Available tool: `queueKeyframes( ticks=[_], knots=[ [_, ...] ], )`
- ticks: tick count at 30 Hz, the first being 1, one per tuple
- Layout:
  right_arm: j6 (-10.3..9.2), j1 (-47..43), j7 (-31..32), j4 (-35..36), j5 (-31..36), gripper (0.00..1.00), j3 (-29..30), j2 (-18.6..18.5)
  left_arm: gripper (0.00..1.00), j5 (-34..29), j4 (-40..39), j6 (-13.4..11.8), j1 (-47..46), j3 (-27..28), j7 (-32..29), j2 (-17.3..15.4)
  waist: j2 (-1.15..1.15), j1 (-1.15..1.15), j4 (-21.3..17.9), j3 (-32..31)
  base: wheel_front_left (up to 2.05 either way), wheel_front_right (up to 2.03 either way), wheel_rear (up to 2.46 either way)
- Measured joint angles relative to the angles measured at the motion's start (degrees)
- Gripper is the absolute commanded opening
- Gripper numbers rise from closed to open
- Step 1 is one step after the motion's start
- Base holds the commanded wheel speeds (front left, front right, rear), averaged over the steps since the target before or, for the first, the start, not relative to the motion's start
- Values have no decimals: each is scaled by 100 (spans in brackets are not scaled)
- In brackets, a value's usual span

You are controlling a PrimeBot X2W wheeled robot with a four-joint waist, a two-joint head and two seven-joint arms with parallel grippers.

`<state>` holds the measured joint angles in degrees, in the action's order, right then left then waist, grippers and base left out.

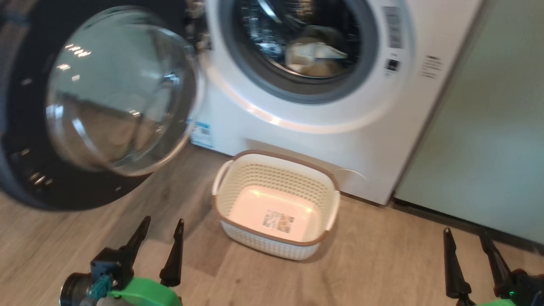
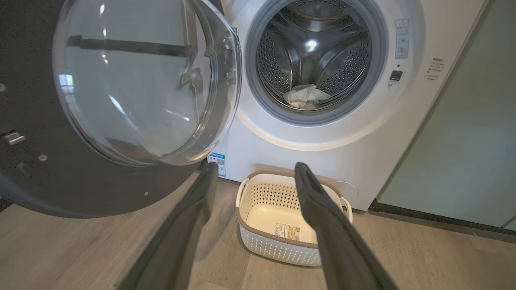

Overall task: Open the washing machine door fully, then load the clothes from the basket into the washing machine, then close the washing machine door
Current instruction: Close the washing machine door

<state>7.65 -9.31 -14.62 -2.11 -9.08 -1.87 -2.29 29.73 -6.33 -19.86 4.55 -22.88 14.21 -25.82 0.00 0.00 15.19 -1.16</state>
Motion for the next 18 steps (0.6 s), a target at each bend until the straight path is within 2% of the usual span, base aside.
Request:
queueKeyframes(
  ticks=[10,18],
  knots=[
    [0,0,0,-16,-37,100,-87,4,100,0,-10,-7,4,7,0,-45,0,0,865,-81,0,0,0],
    [0,1,0,-69,-93,100,-172,7,100,0,-37,-24,8,12,-8,-89,0,0,1176,-131,0,0,0]
  ],
)
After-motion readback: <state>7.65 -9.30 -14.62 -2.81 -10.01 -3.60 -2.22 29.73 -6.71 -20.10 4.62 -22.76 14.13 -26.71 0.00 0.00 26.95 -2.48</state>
